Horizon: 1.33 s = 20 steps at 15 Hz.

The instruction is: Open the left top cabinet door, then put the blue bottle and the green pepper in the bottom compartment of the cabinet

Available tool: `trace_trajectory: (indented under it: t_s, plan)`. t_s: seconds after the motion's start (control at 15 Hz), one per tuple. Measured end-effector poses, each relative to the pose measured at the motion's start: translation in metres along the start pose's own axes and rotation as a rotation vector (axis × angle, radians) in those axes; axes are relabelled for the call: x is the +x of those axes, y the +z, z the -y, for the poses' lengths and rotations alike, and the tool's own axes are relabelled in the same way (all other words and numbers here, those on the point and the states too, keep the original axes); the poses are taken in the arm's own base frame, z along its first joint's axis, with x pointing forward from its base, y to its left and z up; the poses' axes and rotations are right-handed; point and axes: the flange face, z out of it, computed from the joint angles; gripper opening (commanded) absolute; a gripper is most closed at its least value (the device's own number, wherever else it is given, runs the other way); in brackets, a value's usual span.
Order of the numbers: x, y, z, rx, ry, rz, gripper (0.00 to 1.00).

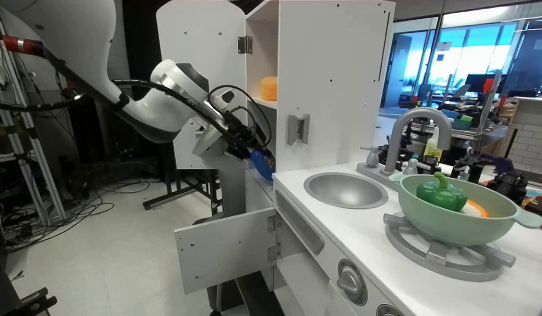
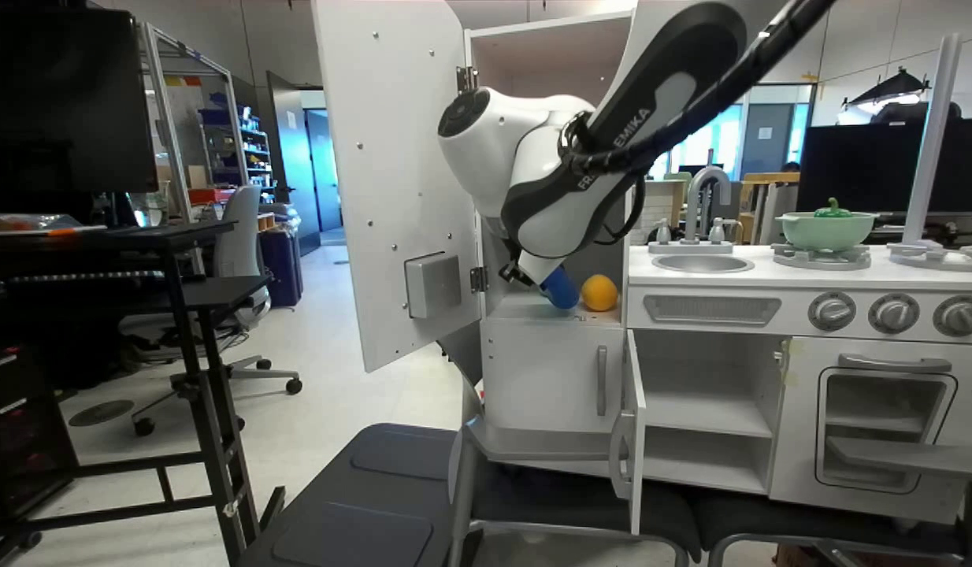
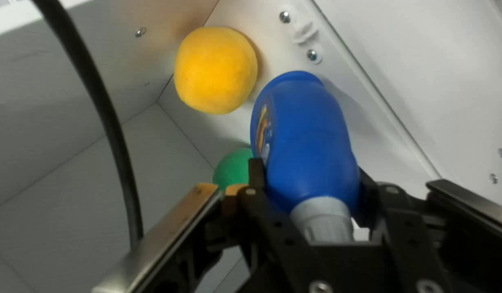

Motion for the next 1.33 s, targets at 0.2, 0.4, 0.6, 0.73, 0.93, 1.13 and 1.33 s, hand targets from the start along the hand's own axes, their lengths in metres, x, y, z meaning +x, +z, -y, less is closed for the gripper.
trace_trajectory:
  t_s: [0.2, 0.4, 0.6, 0.73, 0.93, 1.13, 1.33]
  plan:
    - [0.003, 0.023, -0.002, -0.054, -0.023, -0.018, 0.23]
    - [0.004, 0.04, -0.004, -0.103, -0.038, -0.025, 0.23]
    - [0.006, 0.049, -0.006, -0.133, -0.045, -0.036, 0.79]
    - [0.006, 0.053, -0.008, -0.15, -0.045, -0.031, 0.94]
    - [0.007, 0.054, -0.01, -0.166, -0.043, -0.027, 1.0]
    - [0.008, 0.055, -0.01, -0.178, -0.043, -0.023, 1.0]
    - [0.009, 0.053, -0.009, -0.179, -0.045, -0.028, 1.0]
